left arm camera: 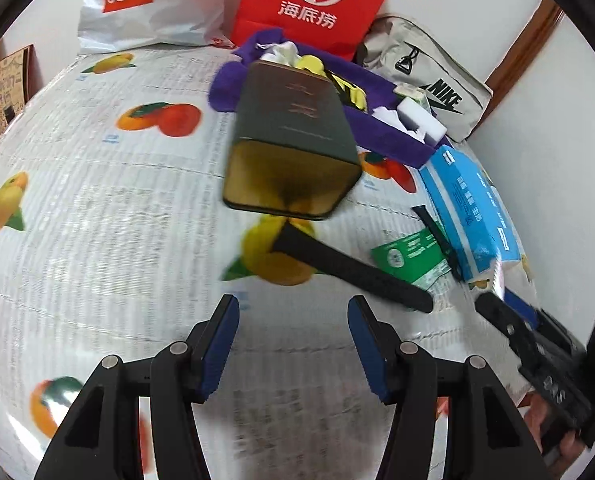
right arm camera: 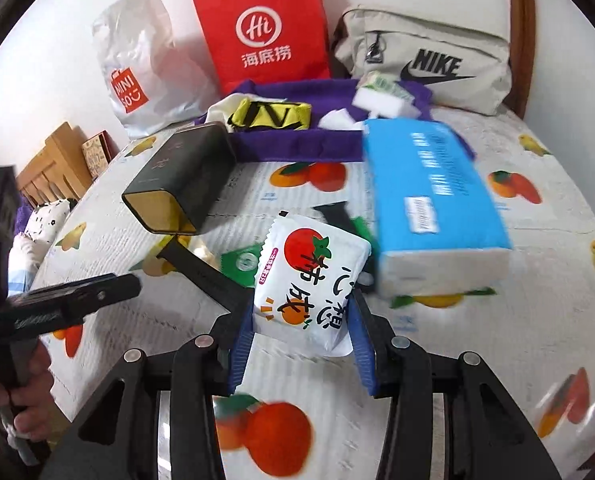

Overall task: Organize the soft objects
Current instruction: 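Close the left tool on the black watch strap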

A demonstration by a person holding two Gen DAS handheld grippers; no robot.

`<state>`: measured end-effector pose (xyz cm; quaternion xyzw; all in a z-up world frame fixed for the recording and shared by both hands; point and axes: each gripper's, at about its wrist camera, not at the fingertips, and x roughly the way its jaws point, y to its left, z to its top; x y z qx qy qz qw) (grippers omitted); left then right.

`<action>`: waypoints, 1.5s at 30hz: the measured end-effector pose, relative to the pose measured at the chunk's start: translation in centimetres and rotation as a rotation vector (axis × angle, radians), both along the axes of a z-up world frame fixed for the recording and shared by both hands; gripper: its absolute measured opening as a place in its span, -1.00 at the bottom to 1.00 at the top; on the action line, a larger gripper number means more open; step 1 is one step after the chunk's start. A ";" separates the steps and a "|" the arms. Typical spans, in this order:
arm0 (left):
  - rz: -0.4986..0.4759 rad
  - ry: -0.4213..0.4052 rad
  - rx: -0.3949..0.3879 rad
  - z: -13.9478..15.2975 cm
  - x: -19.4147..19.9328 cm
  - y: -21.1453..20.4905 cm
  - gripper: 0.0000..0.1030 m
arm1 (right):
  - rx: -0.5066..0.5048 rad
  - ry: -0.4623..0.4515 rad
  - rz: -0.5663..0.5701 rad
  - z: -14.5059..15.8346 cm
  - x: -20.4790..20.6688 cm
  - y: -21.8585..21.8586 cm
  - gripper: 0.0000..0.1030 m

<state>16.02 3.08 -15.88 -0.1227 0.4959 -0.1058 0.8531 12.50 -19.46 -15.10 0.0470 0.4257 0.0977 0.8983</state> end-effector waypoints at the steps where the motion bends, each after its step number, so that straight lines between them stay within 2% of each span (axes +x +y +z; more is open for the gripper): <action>1: 0.007 0.004 -0.008 -0.1 0.1 -0.6 0.08 | 0.007 -0.005 -0.001 0.0 -0.4 -0.7 -0.14; 6: 0.031 0.015 0.018 -0.5 0.6 -3.8 0.22 | 0.020 -0.035 -0.035 -0.1 -1.6 -3.5 -0.14; 9: 0.050 0.017 0.032 -0.6 1.0 -5.0 0.26 | 0.039 -0.029 -0.023 -0.6 -2.3 -4.7 -0.14; 13: 0.100 0.029 0.058 -0.7 2.0 -6.2 0.37 | 0.014 -0.017 0.014 -1.5 -3.1 -5.4 -0.14; 16: 0.112 0.045 0.148 -1.0 2.8 -7.8 0.52 | 0.004 -0.021 0.018 -2.0 -3.5 -6.1 -0.14; 20: 0.120 0.058 0.291 -1.5 3.4 -10.0 0.58 | 0.050 -0.009 0.010 -2.6 -3.5 -7.4 -0.14; 21: 0.123 0.056 0.302 -1.6 3.3 -10.2 0.59 | 0.057 -0.009 0.007 -2.7 -3.6 -7.5 -0.14; 28: 0.117 0.078 0.301 -1.2 2.0 -8.1 0.59 | 0.071 -0.012 0.013 -2.9 -4.1 -7.6 -0.14; 34: 0.139 0.104 0.318 -1.1 -0.5 -4.7 0.59 | 0.085 -0.016 0.034 -2.7 -4.7 -7.0 -0.14; 37: 0.143 0.084 0.252 -0.7 -1.0 -3.6 0.59 | 0.078 -0.019 0.037 -2.7 -4.9 -6.6 -0.14; 40: 0.112 0.059 0.185 -0.3 -0.4 -4.6 0.59 | 0.073 -0.018 0.037 -2.6 -5.0 -6.6 -0.13; 43: 0.055 0.064 0.196 -0.7 0.4 -7.1 0.59 | 0.062 -0.020 0.032 -2.5 -5.1 -6.7 -0.13; 45: 0.013 0.050 0.237 -1.0 0.7 -9.1 0.59 | 0.061 -0.019 0.022 -2.5 -5.1 -6.9 -0.13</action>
